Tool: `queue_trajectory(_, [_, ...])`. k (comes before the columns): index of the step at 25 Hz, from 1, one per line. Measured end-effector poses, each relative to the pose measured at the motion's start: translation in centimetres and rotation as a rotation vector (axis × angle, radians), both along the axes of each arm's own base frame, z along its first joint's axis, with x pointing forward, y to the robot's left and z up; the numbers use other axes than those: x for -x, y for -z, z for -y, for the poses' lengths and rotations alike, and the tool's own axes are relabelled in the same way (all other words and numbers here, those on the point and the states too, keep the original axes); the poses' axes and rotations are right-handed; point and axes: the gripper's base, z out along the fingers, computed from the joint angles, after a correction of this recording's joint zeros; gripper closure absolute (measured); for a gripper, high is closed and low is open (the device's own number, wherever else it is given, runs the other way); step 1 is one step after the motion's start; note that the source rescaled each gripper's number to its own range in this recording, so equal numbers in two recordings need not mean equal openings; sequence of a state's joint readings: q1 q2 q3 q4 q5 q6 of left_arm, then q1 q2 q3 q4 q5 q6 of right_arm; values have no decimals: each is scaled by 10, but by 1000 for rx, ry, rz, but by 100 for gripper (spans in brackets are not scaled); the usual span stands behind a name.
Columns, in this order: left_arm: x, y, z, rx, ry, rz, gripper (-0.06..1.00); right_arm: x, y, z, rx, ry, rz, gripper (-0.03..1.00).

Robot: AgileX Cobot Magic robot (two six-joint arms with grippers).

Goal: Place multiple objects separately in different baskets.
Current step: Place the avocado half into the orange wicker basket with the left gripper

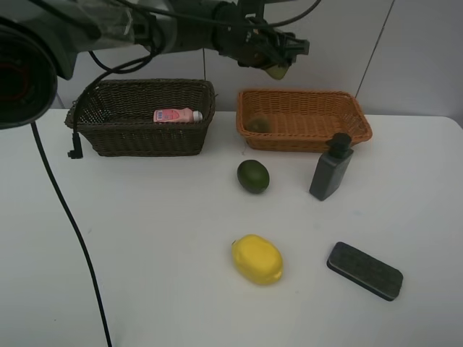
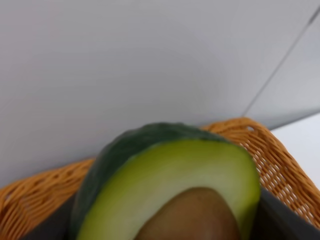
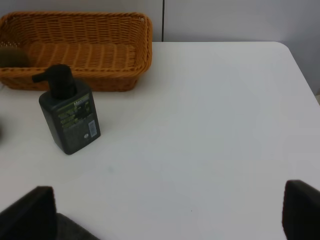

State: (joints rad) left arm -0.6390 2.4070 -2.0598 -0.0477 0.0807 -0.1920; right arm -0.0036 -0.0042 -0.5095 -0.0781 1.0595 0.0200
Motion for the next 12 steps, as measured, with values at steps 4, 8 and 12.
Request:
queue_trajectory(4, [-6, 32, 4, 7, -4, 10, 37, 0, 0, 0, 0, 0, 0, -1])
queue_trajectory(8, [-7, 45, 5, -8, -1, 3, 15, 0, 0, 0, 0, 0, 0, -1])
queue_trajectory(12, [-7, 46, 5, -11, 0, 4, -4, 0, 0, 0, 0, 0, 0, -1])
